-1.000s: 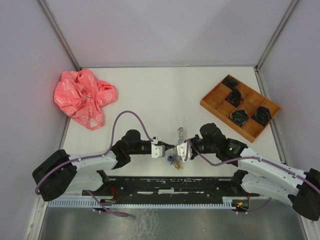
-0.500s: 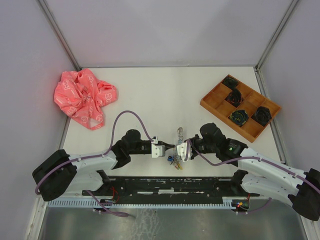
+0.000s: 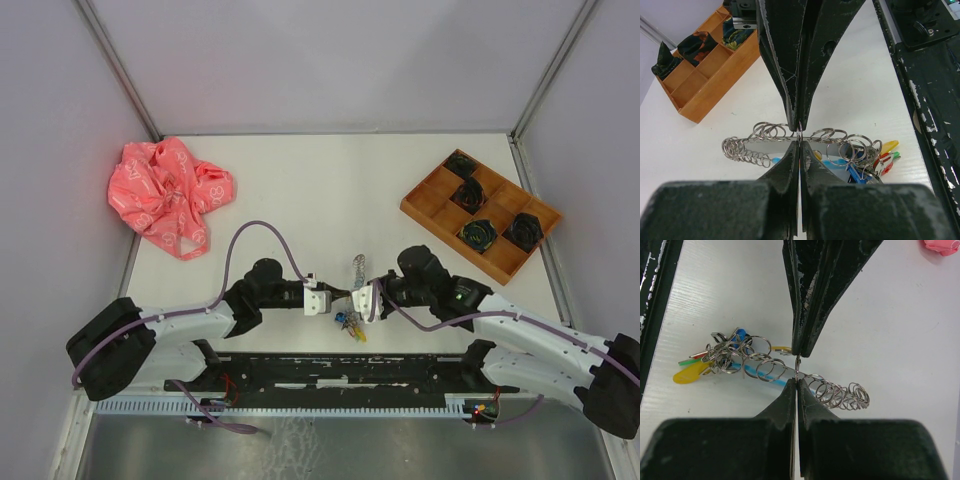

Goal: Put the keys on the keyring

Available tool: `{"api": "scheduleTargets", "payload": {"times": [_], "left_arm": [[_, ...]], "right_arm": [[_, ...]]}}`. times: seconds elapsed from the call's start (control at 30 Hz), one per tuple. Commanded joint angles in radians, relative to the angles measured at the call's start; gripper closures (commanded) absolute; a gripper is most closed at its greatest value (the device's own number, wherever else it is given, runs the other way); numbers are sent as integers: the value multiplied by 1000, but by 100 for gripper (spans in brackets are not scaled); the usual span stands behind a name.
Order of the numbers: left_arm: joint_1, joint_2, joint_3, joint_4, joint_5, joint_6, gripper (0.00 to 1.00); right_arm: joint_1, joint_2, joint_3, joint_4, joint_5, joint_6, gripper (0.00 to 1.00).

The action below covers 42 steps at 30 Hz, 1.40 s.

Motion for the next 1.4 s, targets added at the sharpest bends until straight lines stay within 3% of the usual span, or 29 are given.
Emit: {"api": "scheduleTargets", "payload": {"times": [0.0, 0.47, 0.7, 1.0, 1.37], "left_arm": [[-5, 0, 59, 50, 34, -6, 97], [-5, 18, 124, -70, 78, -39, 97], [49, 50, 156, -107, 201, -132, 97], [139, 76, 155, -87, 360, -257, 97], [159, 106, 116, -5, 302, -338, 97]], "right_arm": [[4, 18, 68, 27, -20, -21, 99], [19, 55, 111, -63, -2, -111, 99], [34, 28, 90, -55, 30, -161, 99], [34, -28, 53, 13, 11, -96, 99], [34, -89, -27, 247, -21, 104, 99]]}}
